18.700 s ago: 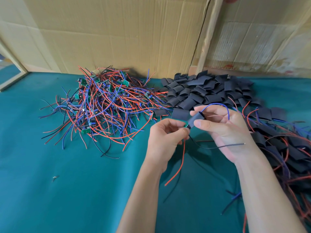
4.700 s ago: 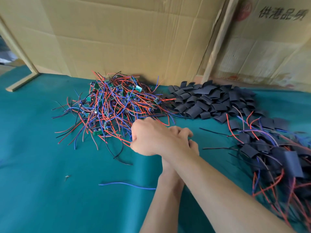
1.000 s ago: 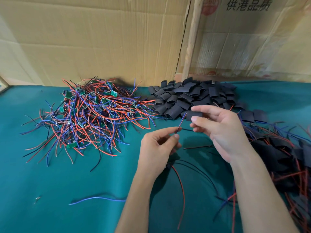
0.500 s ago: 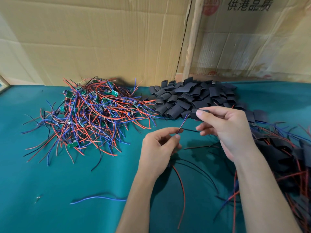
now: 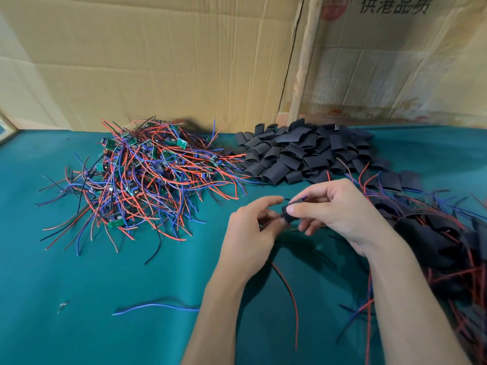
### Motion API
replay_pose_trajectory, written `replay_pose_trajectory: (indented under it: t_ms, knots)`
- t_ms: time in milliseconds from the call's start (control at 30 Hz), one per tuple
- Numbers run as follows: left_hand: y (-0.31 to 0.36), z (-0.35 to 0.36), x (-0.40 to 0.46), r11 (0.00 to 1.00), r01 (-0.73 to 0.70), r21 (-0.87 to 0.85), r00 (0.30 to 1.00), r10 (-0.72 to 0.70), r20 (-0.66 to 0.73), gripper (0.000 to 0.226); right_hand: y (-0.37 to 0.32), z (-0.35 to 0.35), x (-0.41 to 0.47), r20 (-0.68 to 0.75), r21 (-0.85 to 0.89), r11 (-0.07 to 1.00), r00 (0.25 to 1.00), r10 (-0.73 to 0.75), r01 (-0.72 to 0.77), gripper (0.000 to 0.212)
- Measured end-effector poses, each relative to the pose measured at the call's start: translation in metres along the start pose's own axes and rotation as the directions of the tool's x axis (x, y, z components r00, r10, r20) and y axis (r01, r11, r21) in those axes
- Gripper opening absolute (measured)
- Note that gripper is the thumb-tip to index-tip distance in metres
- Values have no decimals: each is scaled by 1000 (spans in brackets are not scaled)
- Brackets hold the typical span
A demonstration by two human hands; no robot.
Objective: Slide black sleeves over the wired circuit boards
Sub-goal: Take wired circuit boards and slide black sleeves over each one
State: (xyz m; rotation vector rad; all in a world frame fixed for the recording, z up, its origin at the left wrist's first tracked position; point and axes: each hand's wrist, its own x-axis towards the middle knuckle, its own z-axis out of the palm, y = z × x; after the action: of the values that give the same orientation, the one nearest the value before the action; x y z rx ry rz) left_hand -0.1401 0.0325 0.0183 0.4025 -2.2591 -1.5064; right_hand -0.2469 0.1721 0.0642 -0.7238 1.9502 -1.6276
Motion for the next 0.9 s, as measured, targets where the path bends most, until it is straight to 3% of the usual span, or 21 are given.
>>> replay_pose_trajectory:
  t_ms: [300, 400, 533, 667, 800, 900]
  knots:
    - [7, -3, -1, 998, -14, -64, 999, 17, 41, 50, 3, 14, 5, 5, -4, 998, 998, 64, -64, 22]
    - [9, -1, -2, 994, -41, -96, 997, 48, 64, 42, 4, 16, 4, -6, -32, 998, 999, 53, -53, 25]
    - [7, -2, -1, 996, -68, -62, 997, 66, -29, 35, 4, 16, 4, 21, -24, 999, 999, 31, -31, 16]
    - [5, -6, 0, 995, -84, -56, 995, 80, -64, 27, 5, 9, 4, -64, 41, 999, 997, -29, 32, 11]
    - [6, -4, -1, 991, -43, -127, 994, 30, -105, 15, 5, 5, 2, -154, 77, 987, 980, -129, 142, 9]
    - [9, -4, -1, 959, 13, -284, 1000, -19, -18, 7, 0, 3, 0, -161, 140, 971, 972, -171, 194, 12]
